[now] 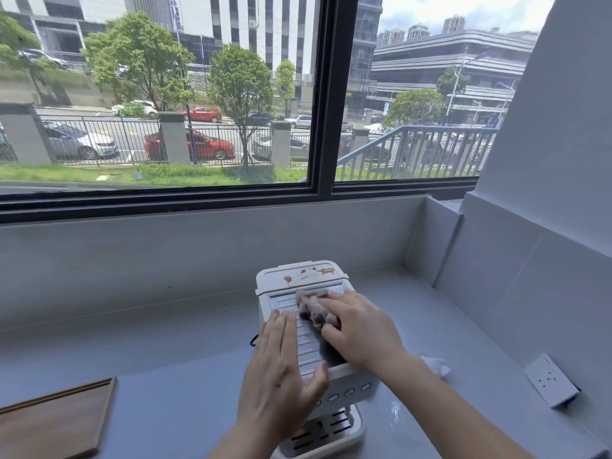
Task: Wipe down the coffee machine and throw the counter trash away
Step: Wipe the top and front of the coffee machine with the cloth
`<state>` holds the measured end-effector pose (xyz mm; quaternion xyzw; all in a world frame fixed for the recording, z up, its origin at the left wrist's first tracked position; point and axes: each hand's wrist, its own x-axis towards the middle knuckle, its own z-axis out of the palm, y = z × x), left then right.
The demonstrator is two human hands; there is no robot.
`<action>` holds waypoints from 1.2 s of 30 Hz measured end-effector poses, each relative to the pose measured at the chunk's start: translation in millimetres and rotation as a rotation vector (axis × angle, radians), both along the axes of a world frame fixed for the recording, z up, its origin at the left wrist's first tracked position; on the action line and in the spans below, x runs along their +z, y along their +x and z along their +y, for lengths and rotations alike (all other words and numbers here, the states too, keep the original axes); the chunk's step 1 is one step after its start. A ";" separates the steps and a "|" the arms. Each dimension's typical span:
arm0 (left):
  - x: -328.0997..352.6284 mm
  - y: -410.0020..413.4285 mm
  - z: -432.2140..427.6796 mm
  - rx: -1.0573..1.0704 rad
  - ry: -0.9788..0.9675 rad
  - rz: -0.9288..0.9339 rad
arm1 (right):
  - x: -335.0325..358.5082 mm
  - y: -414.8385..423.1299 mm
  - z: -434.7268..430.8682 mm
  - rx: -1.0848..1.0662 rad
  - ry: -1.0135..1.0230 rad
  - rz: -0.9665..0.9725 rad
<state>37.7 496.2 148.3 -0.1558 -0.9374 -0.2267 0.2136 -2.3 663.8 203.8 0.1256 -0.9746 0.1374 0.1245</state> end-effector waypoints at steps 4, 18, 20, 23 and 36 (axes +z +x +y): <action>-1.1 -0.5 -2.0 -0.019 0.008 -0.013 | -11.8 12.5 1.3 0.138 -0.054 -0.102; 2.3 0.1 -0.2 -0.011 -0.067 -0.039 | 0.3 -33.0 12.3 0.029 -0.018 -0.052; 2.4 1.4 -0.6 -0.010 -0.046 -0.037 | 5.3 -41.1 -3.0 0.020 0.011 -0.022; 1.8 1.2 -3.0 -0.042 0.032 -0.016 | -3.6 -27.4 -20.3 0.192 -0.024 -0.060; 22.8 -13.5 10.7 0.059 -0.222 -0.186 | -17.1 -4.9 31.1 -0.046 -0.090 0.024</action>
